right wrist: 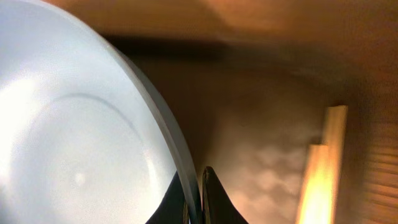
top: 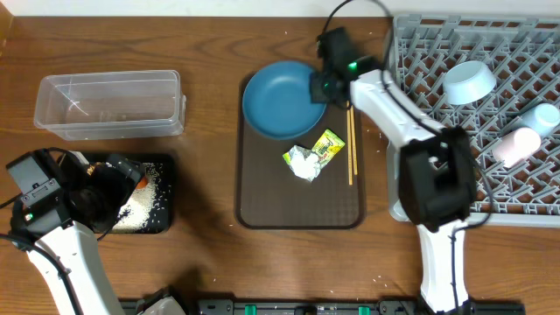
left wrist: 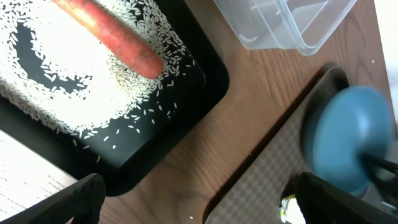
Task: Sort waste into correct bins and load items into the dishwasher rack
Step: 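Lift the blue plate and carry it into the rack's back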
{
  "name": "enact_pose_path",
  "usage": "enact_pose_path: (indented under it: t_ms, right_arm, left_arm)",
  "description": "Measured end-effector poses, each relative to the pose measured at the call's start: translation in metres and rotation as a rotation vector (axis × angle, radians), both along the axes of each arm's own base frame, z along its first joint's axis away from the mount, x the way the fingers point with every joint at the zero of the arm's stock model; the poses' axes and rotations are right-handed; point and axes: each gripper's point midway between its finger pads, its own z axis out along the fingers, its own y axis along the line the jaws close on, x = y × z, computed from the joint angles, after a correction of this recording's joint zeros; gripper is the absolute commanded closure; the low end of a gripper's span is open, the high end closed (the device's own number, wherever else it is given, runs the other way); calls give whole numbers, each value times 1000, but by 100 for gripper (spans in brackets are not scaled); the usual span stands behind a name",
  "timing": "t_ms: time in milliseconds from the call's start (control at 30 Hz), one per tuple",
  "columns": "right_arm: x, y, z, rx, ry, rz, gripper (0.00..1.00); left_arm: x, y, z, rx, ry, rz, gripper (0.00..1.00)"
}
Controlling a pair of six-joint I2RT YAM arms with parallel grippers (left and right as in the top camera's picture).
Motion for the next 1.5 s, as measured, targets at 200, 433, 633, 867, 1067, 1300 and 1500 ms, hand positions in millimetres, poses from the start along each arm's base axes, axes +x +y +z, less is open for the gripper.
enact_pose_path:
  t_ms: [200,433,633,867,1067,1300,1500]
  right_arm:
    - [13,-46,90,160,-112,-53,99]
    - [11,-135,166,212,-234,-191,99]
    - [-1,-251,189,121,-285,-435,99]
    - [-37,-377,188,-84,-279,-706,99]
    - [-65,-427,191,-358,-245,-827,99]
    - [-87,-468,214,-587,-273,-974,99]
    - [-99,-501,259,-810,-384,-1117,99]
  left_arm:
    - [0,0,0,0,0,0,2]
    - [0,0,0,0,0,0,2]
    - [0,0,0,0,0,0,2]
    - [0,0,0,0,0,0,2]
    - [0,0,0,0,0,0,2]
    - [0,0,0,0,0,0,2]
    - [0,0,0,0,0,0,2]
